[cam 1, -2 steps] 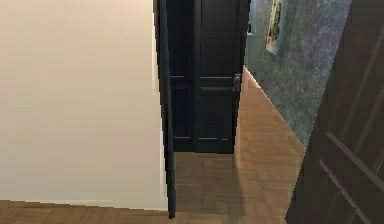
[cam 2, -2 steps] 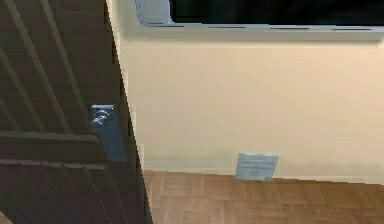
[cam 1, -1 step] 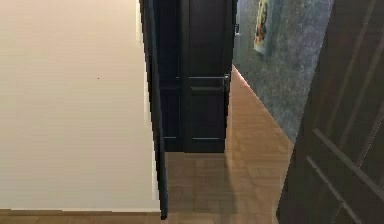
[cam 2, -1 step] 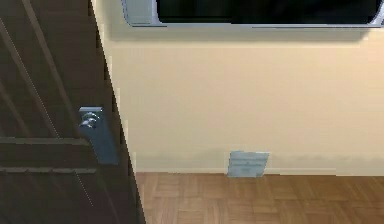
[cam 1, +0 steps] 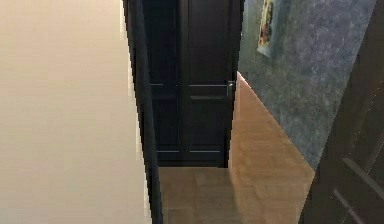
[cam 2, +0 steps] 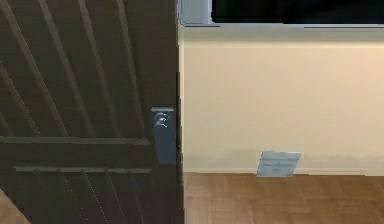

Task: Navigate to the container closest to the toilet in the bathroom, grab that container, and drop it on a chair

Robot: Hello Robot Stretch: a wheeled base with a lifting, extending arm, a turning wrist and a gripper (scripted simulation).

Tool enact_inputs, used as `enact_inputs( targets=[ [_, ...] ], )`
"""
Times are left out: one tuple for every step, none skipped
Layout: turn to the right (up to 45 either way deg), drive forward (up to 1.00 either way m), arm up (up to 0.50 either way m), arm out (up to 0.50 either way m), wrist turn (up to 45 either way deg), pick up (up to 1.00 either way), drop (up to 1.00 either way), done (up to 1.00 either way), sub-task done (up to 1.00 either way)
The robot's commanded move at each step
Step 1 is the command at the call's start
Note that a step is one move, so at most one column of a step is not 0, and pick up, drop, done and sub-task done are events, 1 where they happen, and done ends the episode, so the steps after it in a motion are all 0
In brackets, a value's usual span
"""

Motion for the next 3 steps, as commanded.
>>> enact_inputs(
  targets=[
    [15.0,0.0,0.0,0.0,0.0,0.0,0.0,0.0,0.0],
    [0.0,1.0,0.0,0.0,0.0,0.0,0.0,0.0,0.0],
    [12.0,0.0,0.0,0.0,0.0,0.0,0.0,0.0,0.0]
  ],
)
